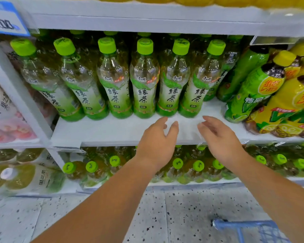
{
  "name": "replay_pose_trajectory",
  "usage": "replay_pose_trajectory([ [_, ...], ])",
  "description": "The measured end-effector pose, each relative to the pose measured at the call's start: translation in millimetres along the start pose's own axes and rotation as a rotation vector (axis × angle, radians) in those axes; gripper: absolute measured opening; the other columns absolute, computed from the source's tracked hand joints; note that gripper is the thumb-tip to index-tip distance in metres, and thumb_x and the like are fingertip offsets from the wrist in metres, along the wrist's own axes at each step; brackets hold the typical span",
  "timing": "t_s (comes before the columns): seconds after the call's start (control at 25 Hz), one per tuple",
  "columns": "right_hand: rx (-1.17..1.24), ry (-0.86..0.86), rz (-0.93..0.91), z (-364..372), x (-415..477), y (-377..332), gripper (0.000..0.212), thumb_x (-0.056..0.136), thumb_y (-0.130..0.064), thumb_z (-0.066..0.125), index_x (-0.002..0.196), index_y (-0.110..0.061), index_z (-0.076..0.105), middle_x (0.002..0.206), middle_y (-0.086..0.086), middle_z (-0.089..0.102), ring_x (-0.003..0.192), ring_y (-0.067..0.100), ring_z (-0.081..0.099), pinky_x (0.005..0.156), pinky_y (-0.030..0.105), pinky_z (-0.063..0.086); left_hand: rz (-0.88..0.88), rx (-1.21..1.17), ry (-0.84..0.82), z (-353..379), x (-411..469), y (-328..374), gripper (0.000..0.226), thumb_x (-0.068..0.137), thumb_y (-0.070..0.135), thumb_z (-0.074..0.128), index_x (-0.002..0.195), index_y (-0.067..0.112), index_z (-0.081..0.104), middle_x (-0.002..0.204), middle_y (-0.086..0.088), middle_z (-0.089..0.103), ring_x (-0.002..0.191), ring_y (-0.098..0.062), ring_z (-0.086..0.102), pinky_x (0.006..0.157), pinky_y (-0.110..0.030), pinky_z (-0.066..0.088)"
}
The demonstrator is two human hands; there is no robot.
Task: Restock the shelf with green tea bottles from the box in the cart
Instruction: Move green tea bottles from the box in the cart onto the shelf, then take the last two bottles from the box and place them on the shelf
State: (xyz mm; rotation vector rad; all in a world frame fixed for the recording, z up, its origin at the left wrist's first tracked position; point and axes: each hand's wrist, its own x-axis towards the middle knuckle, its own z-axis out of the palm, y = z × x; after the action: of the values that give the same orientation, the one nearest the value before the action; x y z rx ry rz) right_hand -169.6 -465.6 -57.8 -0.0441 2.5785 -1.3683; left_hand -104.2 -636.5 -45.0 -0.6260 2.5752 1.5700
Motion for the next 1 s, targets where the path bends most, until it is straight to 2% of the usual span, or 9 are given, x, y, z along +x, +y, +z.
replay_pose_trajectory([
  [0.08,0.024,-0.017,0.015,-5.4,-23.2,3.0,0.045,0.097,-0.039,0.057,0.14,-0.027,0.052,0.133,-0.003,0.059,0.122,0.012,0.055,0.099,0.025,0.039,0.007,-0.006,-0.088,-0.5,-19.0,-2.1,0.06,0.098,0.058,0.044,0.15,0.03,0.04,0.14,0.008,0.055,0.121,-0.013,0.054,0.108,-0.041,0.043],
  [0.16,0.037,-0.031,0.03,-7.4,-49.3,8.1,0.044,0.097,-0.04,0.056,0.139,-0.029,0.052,0.13,-0.006,0.059,0.119,0.01,0.056,0.099,0.026,0.041,0.008,-0.009,-0.157,0.2,-40.8,-6.9,0.063,0.096,0.061,0.044,0.151,0.031,0.038,0.143,0.01,0.052,0.125,-0.011,0.051,0.109,-0.04,0.041],
  [0.28,0.065,-0.044,0.095,-15.6,-91.2,12.0,0.043,0.1,-0.035,0.053,0.14,-0.022,0.052,0.128,-0.006,0.058,0.115,0.007,0.054,0.092,0.02,0.041,-0.011,0.015,-0.235,-1.4,-76.9,-9.0,0.062,0.099,0.06,0.04,0.152,0.028,0.038,0.151,0.01,0.046,0.134,-0.009,0.045,0.113,-0.033,0.034],
  [0.44,0.061,-0.094,0.228,-53.0,-152.6,18.4,0.05,0.1,-0.038,0.051,0.147,-0.021,0.045,0.141,-0.006,0.051,0.127,0.008,0.048,0.097,0.023,0.038,-0.075,0.035,-0.246,-3.7,-126.2,3.4,0.057,0.102,0.054,0.038,0.149,0.024,0.044,0.151,0.006,0.046,0.135,-0.01,0.044,0.104,-0.026,0.031],
  [0.64,0.015,-0.066,0.308,-123.0,-226.7,19.5,0.054,0.102,-0.041,0.048,0.15,-0.02,0.04,0.15,-0.004,0.044,0.137,0.014,0.041,0.104,0.028,0.037,-0.063,0.029,-0.357,20.8,-185.6,47.3,0.056,0.102,0.052,0.041,0.149,0.023,0.044,0.154,0.005,0.043,0.138,-0.011,0.041,0.105,-0.026,0.031],
  [0.76,-0.007,-0.034,0.35,-164.5,-268.8,26.9,0.051,0.102,-0.039,0.047,0.15,-0.021,0.04,0.148,-0.004,0.046,0.136,0.014,0.042,0.101,0.026,0.035,-0.047,0.005,-0.438,41.8,-223.4,78.8,0.058,0.1,0.055,0.042,0.151,0.027,0.04,0.156,0.009,0.04,0.139,-0.01,0.04,0.104,-0.026,0.031],
  [1.0,-0.007,0.1,0.404,-266.4,-350.5,53.5,0.053,0.1,-0.039,0.051,0.148,-0.017,0.044,0.147,-0.003,0.05,0.135,0.012,0.047,0.113,0.034,0.036,-0.002,0.036,-0.54,97.7,-292.6,159.3,0.061,0.1,0.055,0.044,0.152,0.025,0.038,0.156,0.009,0.039,0.141,-0.011,0.038,0.111,-0.031,0.033],
])
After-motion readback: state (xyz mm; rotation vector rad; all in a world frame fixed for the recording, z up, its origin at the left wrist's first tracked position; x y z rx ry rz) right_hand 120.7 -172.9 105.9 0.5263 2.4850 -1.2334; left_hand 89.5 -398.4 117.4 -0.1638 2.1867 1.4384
